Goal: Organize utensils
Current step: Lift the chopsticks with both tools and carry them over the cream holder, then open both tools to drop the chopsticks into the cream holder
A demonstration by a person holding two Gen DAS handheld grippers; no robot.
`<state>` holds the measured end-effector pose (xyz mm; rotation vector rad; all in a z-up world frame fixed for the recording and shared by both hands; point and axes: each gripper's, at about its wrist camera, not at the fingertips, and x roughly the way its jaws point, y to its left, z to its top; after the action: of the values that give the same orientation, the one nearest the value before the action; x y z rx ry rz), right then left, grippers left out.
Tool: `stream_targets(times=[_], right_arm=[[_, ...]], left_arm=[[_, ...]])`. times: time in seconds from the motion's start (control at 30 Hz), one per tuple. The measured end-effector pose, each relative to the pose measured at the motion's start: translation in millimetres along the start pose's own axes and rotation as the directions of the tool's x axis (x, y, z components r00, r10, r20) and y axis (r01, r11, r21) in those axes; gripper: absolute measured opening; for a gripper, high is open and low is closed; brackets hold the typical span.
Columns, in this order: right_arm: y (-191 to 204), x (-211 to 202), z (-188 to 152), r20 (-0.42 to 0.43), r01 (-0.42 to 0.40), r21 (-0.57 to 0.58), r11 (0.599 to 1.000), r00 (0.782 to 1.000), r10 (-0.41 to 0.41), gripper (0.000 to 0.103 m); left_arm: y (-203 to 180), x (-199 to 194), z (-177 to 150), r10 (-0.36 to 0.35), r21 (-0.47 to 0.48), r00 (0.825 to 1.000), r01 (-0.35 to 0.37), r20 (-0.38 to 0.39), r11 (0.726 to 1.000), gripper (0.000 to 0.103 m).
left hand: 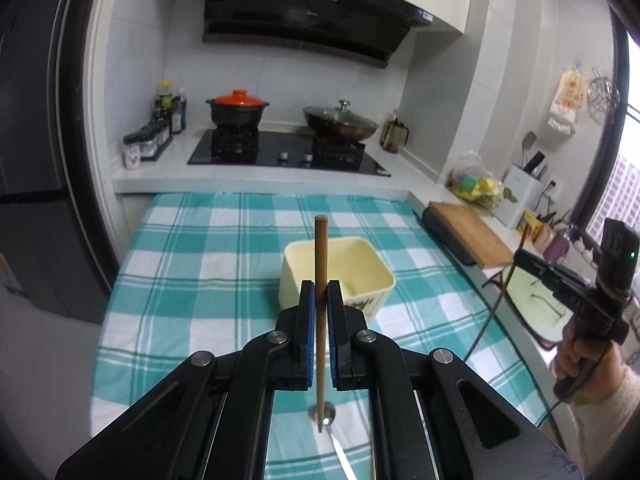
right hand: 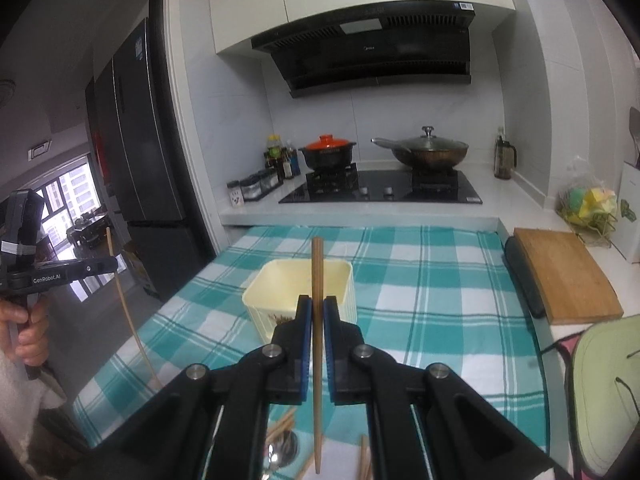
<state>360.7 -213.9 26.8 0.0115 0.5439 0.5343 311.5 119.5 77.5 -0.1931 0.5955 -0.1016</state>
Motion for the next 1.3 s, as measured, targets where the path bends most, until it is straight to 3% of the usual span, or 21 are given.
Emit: stream_targets(times=[0.17,0.3,0.43,0.67,0.93,1.0,1.07,1.13,1.2,1.3], right_arm=[[17,29,52,0.106,0.02,-0.015,1.0,0.994,-0.018,0.006],[29,58,85,0.206,0.033,-0.034,0.999,0.978,-0.026,0.006],[33,95,95,0.247,0.046,-0.022,0.999,0.968,-0.039,0.006],[16,169,59,0.068,0.07,0.039,0.997,0.995,-0.073,0.006],[0,208,23,-0.099,0.102,0.073,0.992,0.991,-0.095,0.006],[0,213,19,-0.141,0.095,0.079,0.992,0.987,-0.083,0.008],[0,216,17,-0.185,0.1,0.087,0.991,0.979,-0.083,0.013],[-2,207,18,-0.182,0.102,0.099,0.99,0.98,-0.082,0.042],[-3,186,20,-0.134,0.106,0.1,0.989,0.987,-0.092,0.046],[-6,148,19,-0.107,0.086,0.088,0.992,0.991,-0.077,0.046]], left_arm=[[-9,19,53,-0.011,-0.031,0.996,0.014,0.089,0.999,0.004],[-13,48,81,0.024,-0.04,0.988,-0.018,0.154,0.999,0.004],[-15,92,81,0.044,-0.053,0.991,-0.038,0.13,0.998,0.004],[1,167,44,0.069,-0.091,0.997,-0.071,-0.028,0.993,0.004],[2,208,22,0.1,-0.065,0.986,-0.11,-0.137,0.992,0.005],[4,209,19,0.107,-0.069,0.98,-0.12,-0.171,0.99,0.02],[9,197,17,0.112,-0.084,0.98,-0.127,-0.166,0.988,0.061],[13,175,15,0.118,-0.079,0.983,-0.13,-0.137,0.988,0.07],[18,151,9,0.109,-0.046,0.984,-0.117,-0.141,0.992,0.072],[25,105,-13,0.129,0.021,0.981,-0.127,-0.146,0.992,0.082]])
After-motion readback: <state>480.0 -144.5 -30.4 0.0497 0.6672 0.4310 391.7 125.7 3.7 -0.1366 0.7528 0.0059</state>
